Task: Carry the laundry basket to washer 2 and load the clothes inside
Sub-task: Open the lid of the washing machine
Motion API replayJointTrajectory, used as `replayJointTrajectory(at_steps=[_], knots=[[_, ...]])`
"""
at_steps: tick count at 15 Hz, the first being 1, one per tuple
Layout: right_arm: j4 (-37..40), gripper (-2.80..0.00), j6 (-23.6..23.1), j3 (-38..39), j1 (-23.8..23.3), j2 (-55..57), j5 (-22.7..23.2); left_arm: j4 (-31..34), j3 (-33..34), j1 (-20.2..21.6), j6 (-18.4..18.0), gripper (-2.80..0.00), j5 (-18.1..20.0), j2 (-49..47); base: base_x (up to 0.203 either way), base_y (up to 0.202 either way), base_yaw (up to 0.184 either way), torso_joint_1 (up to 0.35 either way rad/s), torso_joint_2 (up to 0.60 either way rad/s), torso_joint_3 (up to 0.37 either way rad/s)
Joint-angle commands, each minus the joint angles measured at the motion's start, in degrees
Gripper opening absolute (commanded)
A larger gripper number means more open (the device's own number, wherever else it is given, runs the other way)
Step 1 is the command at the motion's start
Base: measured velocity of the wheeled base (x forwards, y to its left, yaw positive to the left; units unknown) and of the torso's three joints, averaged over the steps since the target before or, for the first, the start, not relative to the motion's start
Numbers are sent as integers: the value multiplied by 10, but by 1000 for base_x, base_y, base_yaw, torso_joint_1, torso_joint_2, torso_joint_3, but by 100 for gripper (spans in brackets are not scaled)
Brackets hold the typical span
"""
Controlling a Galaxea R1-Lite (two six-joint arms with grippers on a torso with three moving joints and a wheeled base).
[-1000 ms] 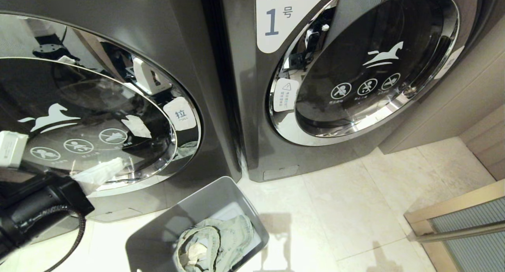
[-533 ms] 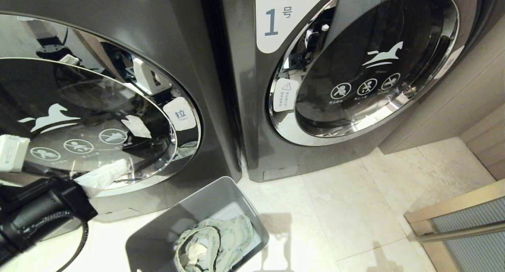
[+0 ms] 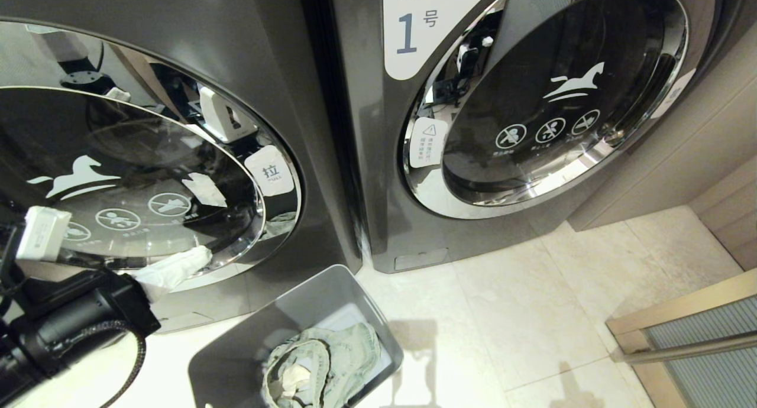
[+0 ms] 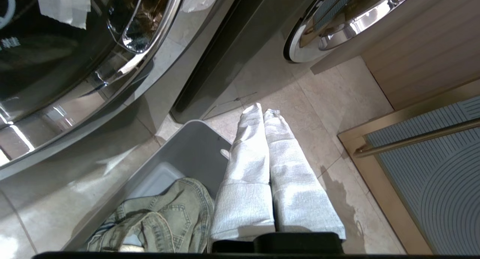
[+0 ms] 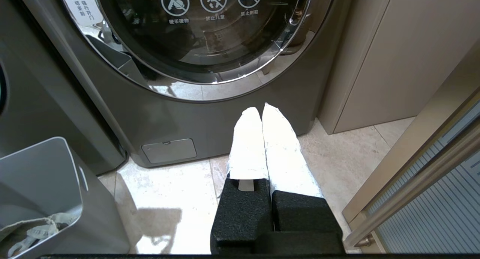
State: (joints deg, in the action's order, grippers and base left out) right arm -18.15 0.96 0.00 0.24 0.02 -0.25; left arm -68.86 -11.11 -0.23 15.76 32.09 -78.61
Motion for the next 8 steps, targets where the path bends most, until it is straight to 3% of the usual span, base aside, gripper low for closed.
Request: replayJointTrajectory(at_steps=[1, 8], knots=[[-1, -280, 0, 23, 0, 1, 0, -5, -1, -3, 1, 0, 2, -19, 0, 0, 0, 0, 0, 0], [-1, -280, 0, 23, 0, 1, 0, -31, -3, -4, 1, 0, 2, -25, 0, 0, 0, 0, 0, 0]])
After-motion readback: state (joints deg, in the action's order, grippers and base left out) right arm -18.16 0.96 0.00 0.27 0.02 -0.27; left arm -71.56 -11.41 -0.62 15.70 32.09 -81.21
